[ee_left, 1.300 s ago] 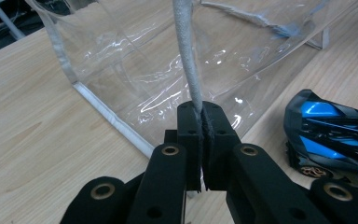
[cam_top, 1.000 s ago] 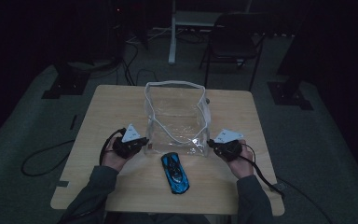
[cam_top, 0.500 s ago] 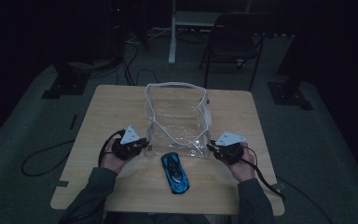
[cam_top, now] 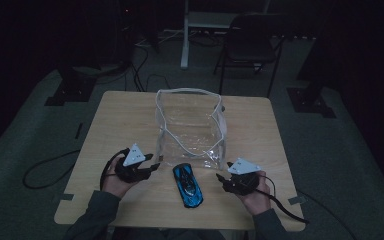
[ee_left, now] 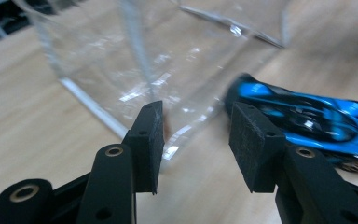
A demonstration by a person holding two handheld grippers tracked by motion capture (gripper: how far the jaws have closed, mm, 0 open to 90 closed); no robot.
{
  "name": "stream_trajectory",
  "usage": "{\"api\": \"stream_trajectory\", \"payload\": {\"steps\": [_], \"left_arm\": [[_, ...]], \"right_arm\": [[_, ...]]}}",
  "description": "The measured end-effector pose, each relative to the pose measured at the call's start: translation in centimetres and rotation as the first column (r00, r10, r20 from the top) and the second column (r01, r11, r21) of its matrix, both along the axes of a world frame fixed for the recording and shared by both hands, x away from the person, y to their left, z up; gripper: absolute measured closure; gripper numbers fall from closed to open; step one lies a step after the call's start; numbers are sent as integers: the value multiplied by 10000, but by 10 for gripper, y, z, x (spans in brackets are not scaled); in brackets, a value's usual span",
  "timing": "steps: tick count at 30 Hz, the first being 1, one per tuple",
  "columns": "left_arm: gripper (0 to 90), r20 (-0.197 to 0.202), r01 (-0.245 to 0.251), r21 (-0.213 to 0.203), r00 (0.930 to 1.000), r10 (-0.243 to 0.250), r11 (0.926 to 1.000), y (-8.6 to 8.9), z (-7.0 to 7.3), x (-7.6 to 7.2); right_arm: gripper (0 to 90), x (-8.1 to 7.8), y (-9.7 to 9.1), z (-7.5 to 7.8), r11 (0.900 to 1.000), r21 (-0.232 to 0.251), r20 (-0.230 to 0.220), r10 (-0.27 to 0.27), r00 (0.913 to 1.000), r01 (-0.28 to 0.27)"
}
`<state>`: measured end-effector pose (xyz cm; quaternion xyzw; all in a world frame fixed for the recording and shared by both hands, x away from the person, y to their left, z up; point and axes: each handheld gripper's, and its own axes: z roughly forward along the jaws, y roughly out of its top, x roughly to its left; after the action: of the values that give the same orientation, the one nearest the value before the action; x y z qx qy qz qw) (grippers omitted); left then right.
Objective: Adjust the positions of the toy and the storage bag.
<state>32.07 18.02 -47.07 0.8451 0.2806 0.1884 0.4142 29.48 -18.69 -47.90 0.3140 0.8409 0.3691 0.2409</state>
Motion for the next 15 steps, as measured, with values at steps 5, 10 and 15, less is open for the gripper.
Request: {"api": "stream_trajectory", "payload": {"steps": [5,10,15], "left_arm": [[534,-392,470,229,9982,-460,9986,-14,-16,-3],[522,-636,659,213,9959,-645,9976,-25,-27,4],[523,-625,879,134,9943,-869,9960,-36,-28,13]], "right_arm": [[360,-10,16,-17,9962,829,-846,334,9959,-264],[276,-17,38,-28,9965,750,-1110,440,9928,-358],[195,-24,60,-34,9960,784,-1141,512,9922,-424]]}}
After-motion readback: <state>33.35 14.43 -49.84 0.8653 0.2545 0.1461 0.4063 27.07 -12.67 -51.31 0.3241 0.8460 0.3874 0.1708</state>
